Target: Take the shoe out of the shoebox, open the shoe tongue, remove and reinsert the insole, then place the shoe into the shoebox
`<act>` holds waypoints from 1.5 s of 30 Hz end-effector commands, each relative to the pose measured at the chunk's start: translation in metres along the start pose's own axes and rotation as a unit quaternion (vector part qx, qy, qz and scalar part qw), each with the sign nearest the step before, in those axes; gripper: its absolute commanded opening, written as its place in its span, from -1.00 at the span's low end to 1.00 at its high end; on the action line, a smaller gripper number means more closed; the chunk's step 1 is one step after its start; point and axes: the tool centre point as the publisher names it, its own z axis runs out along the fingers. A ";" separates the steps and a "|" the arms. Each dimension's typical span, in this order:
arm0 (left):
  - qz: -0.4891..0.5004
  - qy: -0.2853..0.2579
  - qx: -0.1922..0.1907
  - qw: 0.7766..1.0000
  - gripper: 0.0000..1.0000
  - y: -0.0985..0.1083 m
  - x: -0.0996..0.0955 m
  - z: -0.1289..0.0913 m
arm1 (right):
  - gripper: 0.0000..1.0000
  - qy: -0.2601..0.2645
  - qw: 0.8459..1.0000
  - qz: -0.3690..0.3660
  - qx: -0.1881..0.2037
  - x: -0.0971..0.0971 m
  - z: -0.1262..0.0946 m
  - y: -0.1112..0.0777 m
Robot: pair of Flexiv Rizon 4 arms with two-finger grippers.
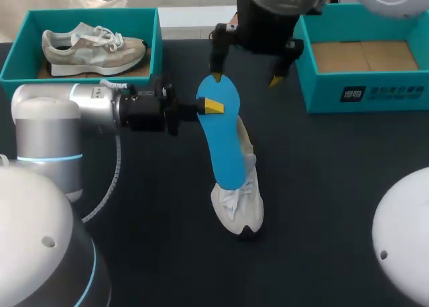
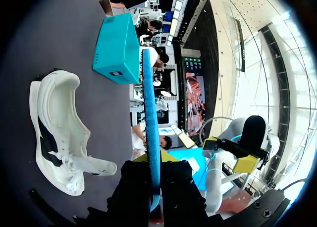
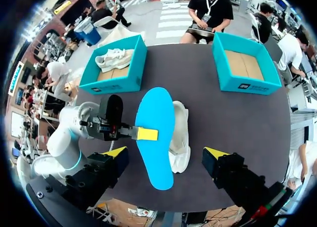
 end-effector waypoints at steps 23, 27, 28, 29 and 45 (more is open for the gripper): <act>0.000 -0.001 0.001 1.000 -1.00 0.001 0.000 0.000 | 1.00 -0.102 0.994 -0.043 -0.019 0.008 0.016 0.005; 0.000 -0.001 0.001 1.000 -1.00 0.001 0.000 0.000 | 1.00 -0.102 0.994 -0.043 -0.019 0.008 0.016 0.005; 0.000 -0.001 0.001 1.000 -1.00 0.001 0.000 0.000 | 1.00 -0.102 0.994 -0.043 -0.019 0.008 0.016 0.005; 0.000 -0.001 0.001 1.000 -1.00 0.001 0.000 0.000 | 1.00 -0.102 0.994 -0.043 -0.019 0.008 0.016 0.005; 0.000 -0.001 0.001 1.000 -1.00 0.001 0.000 0.000 | 1.00 0.182 0.977 -0.026 -0.112 -0.028 -0.006 0.003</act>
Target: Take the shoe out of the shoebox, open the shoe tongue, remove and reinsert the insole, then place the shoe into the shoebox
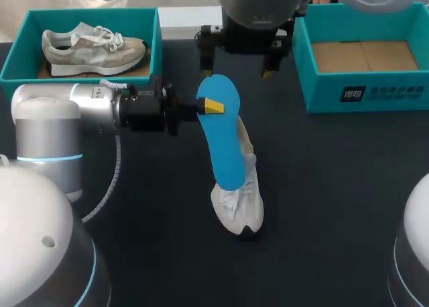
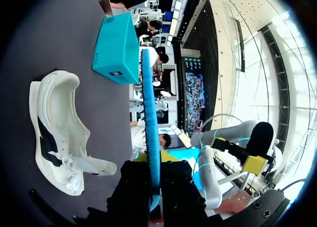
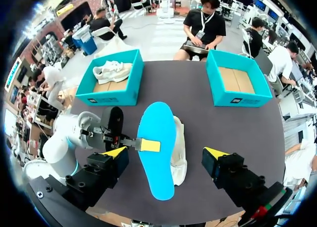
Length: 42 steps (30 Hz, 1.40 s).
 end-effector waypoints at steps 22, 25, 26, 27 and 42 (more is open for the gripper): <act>0.000 -0.001 0.001 1.000 -1.00 0.001 0.000 0.000 | 1.00 0.428 0.902 0.054 -0.021 -0.049 0.025 -0.022; 0.000 -0.001 0.001 1.000 -1.00 0.001 0.000 0.000 | 1.00 0.428 0.902 0.054 -0.021 -0.049 0.025 -0.022; 0.000 -0.001 0.001 1.000 -1.00 0.001 0.000 0.000 | 1.00 0.428 0.902 0.054 -0.021 -0.049 0.025 -0.022; 0.000 -0.001 0.001 1.000 -1.00 0.001 0.000 0.000 | 1.00 0.428 0.902 0.054 -0.021 -0.049 0.025 -0.022; 0.000 -0.001 0.001 1.000 -1.00 0.001 0.000 0.000 | 1.00 0.523 0.851 0.049 -0.001 -0.051 0.046 -0.031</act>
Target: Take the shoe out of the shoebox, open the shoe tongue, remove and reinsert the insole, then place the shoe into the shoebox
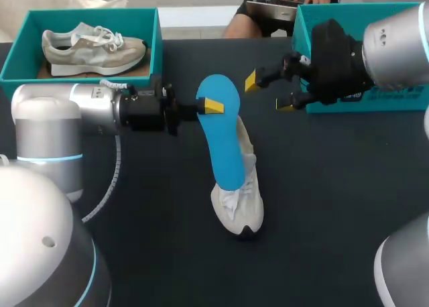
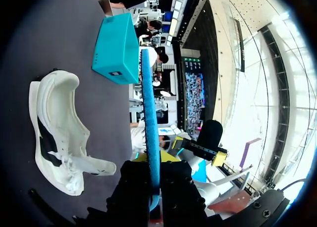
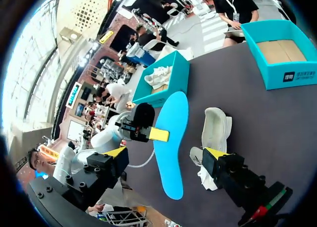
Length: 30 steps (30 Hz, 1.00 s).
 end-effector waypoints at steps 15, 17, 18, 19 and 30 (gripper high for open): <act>0.000 -0.001 0.001 1.000 -1.00 0.001 0.000 0.000 | 1.00 0.227 0.972 0.007 0.065 -0.044 0.002 0.009; 0.000 -0.001 0.001 1.000 -1.00 0.001 0.000 0.000 | 1.00 0.231 0.971 0.009 0.067 -0.047 0.005 0.007; 0.000 -0.001 0.001 1.000 -1.00 0.001 0.000 0.000 | 1.00 0.235 0.969 0.013 0.072 -0.048 0.007 0.006; 0.000 -0.001 0.001 1.000 -1.00 0.001 0.000 0.000 | 1.00 0.236 0.969 0.013 0.073 -0.049 0.009 0.005; 0.000 -0.001 0.001 1.000 -1.00 0.001 0.000 0.000 | 1.00 0.250 0.965 0.015 0.083 -0.055 0.014 0.001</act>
